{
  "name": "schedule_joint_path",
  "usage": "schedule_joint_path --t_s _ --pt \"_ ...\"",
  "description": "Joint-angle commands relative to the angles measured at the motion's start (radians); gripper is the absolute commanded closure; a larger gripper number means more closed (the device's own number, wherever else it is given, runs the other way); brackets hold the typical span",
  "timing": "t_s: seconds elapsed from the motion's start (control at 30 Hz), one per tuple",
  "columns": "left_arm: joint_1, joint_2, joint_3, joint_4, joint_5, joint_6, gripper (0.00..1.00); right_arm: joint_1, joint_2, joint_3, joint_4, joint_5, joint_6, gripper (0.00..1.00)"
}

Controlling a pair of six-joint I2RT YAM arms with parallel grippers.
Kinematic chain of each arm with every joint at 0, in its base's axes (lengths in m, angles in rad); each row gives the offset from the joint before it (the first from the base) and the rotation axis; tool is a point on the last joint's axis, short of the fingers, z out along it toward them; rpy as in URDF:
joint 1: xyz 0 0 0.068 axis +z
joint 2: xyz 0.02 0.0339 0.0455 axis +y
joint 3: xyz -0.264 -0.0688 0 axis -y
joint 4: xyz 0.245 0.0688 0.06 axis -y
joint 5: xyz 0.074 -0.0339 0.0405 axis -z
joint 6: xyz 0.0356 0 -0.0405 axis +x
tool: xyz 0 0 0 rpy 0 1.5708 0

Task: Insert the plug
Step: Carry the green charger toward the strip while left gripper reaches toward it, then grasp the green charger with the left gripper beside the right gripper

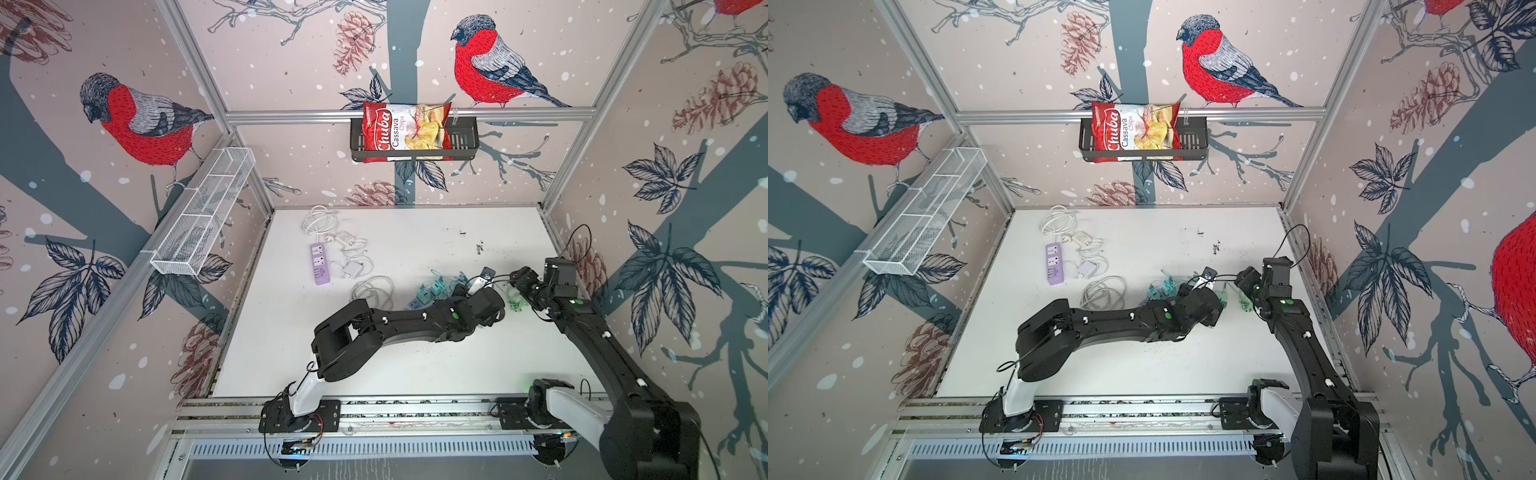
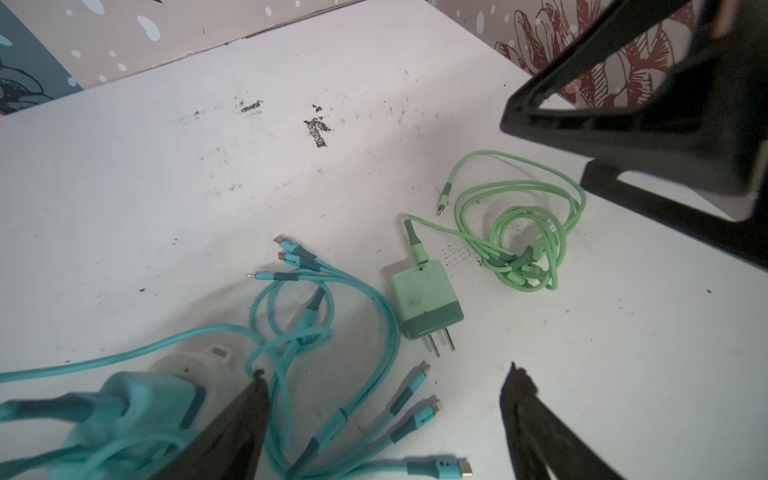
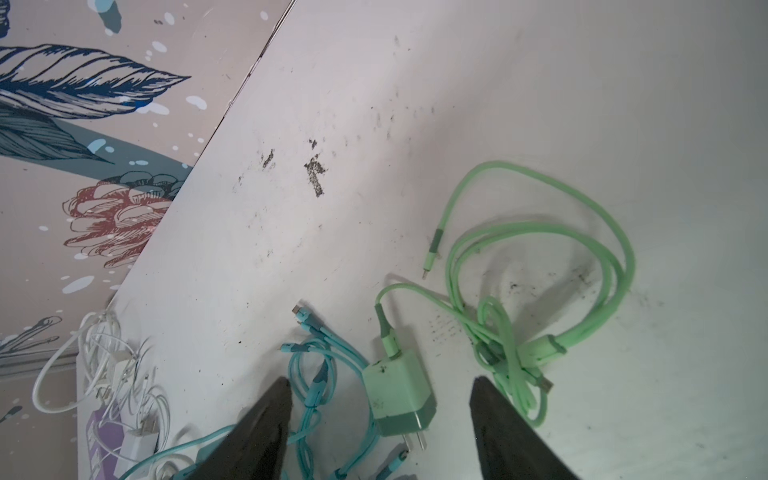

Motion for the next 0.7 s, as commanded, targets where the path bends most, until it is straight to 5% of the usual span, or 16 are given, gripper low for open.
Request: schedule_joint_path --t_s 0.0,0.67 --pt "-0.003 0.053 0.061 -0.075 -0.019 -0.057 0.16 -0.025 -0.008 -0.004 -0.002 -0.001 -0.045 0.31" --pt "0.005 0.265 0.271 -0.124 -0.011 -0.110 0.15 -0.129 -0.022 -0.037 -0.022 -0.093 -0.142 0.32"
